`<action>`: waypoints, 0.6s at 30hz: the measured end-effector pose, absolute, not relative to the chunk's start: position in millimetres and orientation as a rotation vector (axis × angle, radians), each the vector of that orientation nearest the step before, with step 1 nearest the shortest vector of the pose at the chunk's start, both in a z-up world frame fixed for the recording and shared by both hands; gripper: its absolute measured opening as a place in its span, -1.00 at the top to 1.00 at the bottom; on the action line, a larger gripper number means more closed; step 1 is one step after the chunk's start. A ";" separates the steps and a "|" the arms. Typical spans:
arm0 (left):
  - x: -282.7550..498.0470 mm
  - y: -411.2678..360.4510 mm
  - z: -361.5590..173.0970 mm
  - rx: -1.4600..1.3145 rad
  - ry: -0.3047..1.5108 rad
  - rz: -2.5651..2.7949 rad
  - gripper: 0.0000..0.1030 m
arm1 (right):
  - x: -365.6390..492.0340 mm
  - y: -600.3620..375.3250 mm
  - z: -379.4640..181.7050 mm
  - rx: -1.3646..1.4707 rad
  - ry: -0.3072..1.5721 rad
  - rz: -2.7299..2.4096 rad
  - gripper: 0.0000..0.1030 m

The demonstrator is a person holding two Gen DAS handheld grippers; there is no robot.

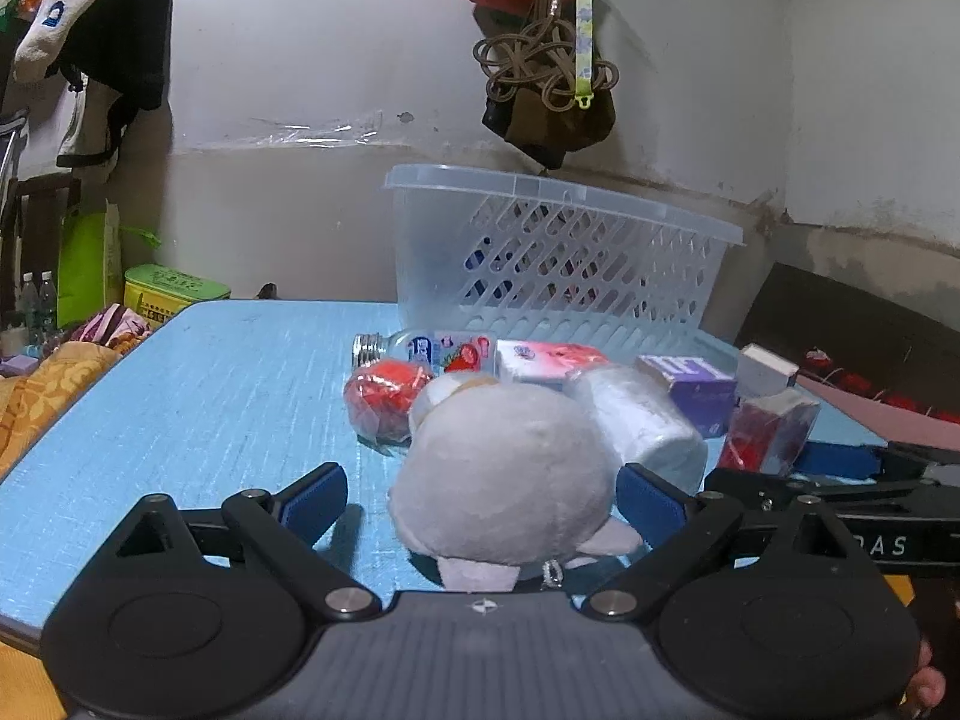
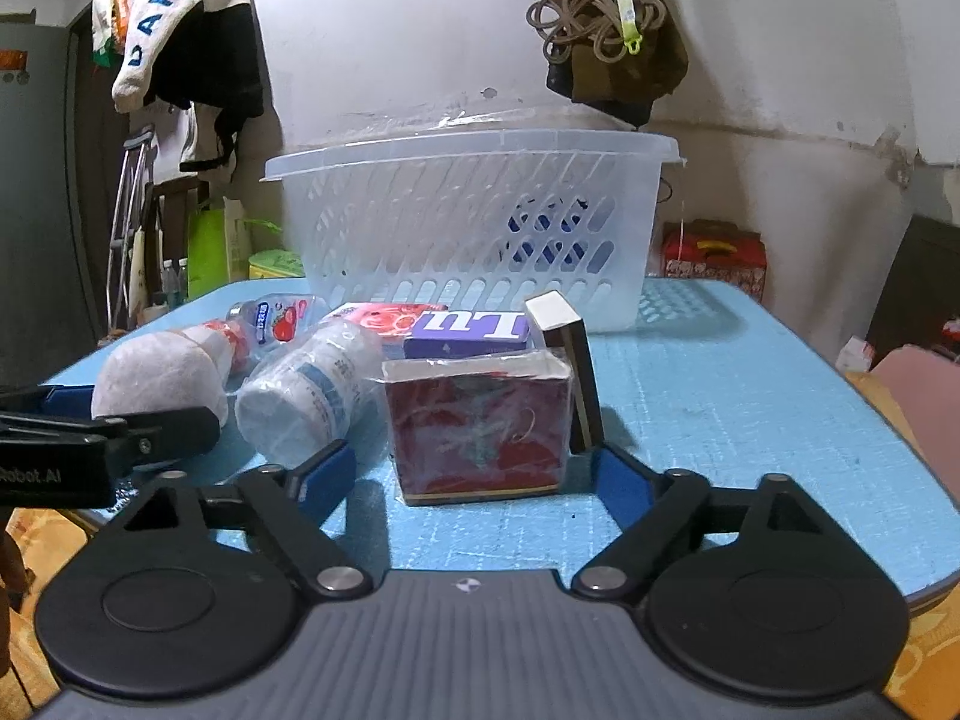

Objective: Organize objects
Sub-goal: 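Grasp the red-and-white box with the right tool while the left tool grasps the grey plush toy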

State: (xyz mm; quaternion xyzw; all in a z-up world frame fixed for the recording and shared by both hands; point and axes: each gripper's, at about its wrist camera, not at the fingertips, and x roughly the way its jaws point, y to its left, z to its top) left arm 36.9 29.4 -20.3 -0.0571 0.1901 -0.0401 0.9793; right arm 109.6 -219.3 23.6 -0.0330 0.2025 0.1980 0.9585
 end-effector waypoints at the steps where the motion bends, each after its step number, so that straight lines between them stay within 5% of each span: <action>1: 36.6 29.2 -21.8 -0.114 0.383 -0.090 -0.78 | 109.0 -218.7 23.2 -0.075 0.409 0.399 -0.50; 4: 34.8 24.8 -22.7 -0.094 0.377 -0.112 -0.46 | 106.4 -217.9 23.5 -0.082 0.397 0.402 -0.21; 18: 14.7 27.8 -9.6 -0.080 0.284 -0.094 -0.44 | 86.6 -245.8 47.5 -0.027 0.301 0.394 -0.20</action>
